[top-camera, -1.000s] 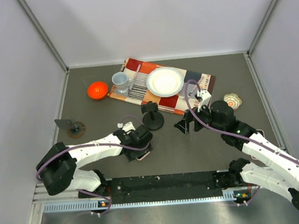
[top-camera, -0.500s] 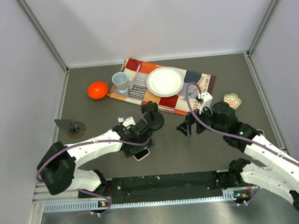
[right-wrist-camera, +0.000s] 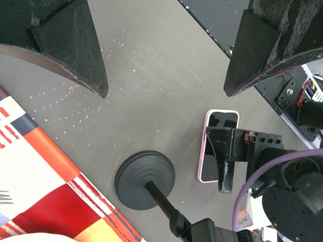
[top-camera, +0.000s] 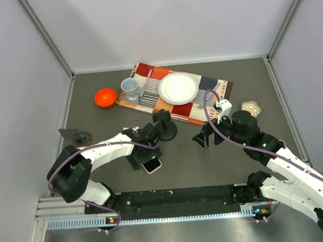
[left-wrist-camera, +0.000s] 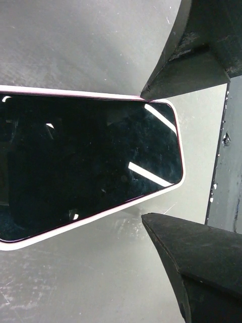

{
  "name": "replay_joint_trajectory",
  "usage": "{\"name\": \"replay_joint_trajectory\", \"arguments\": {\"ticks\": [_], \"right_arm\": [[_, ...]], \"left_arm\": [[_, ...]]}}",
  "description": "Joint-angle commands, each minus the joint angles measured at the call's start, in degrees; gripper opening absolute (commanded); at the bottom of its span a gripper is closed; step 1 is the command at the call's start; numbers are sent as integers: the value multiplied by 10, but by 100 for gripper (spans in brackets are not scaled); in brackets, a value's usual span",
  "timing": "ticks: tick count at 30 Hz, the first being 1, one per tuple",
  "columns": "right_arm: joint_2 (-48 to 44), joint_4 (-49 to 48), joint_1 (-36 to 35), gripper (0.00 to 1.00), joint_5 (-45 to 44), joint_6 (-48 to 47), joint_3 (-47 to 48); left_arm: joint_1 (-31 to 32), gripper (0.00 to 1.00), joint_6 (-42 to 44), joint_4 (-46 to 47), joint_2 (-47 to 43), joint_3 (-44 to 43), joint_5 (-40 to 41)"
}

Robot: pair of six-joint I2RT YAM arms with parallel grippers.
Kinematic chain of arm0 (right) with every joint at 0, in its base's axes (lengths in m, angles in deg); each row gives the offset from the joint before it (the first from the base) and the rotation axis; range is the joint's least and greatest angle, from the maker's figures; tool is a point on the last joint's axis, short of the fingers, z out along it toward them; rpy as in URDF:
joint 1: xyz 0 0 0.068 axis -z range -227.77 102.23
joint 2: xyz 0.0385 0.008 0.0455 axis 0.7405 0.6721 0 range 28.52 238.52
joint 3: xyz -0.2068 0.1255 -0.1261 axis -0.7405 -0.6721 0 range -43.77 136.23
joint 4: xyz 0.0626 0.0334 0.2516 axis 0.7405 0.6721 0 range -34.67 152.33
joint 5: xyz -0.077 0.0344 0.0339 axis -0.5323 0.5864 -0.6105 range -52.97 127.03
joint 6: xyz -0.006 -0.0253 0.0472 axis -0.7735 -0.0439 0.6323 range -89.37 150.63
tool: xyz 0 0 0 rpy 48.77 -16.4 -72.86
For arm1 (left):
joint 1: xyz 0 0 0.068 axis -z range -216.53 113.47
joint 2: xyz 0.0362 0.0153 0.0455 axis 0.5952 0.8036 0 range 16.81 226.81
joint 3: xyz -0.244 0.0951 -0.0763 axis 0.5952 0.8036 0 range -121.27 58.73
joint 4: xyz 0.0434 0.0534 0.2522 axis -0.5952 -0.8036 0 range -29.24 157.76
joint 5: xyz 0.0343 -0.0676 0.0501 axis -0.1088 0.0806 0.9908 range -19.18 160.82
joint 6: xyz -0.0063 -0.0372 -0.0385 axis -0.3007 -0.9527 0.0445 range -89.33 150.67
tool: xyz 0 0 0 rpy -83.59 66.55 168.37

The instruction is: Place the phone on the phone stand

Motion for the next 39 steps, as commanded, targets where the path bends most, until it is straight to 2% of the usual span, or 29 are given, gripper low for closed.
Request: {"name": "replay_joint_trajectory", "arguments": {"ticks": [1, 10, 14, 21, 32, 39], "right_arm": [[-25, -5, 4, 99, -4, 1, 8], [-7, -12, 3, 99, -7, -9, 9], [-15, -15, 3, 99, -2, -2, -4], [-33, -9, 4, 99, -12, -9, 0], [-49, -7, 3, 99, -3, 4, -16], [-22, -19, 4, 99, 1, 27, -17]], "left_arm": [[-5, 99, 17, 22, 11, -16, -11], [-6, 99, -8, 38, -68, 19, 9], [-9, 99, -11, 37, -40, 6, 0], [-9, 99, -36, -42, 31, -46, 8], [-9, 99, -78, -13, 51, -8, -3], [-9, 93, -113, -18, 66, 22, 4]]}}
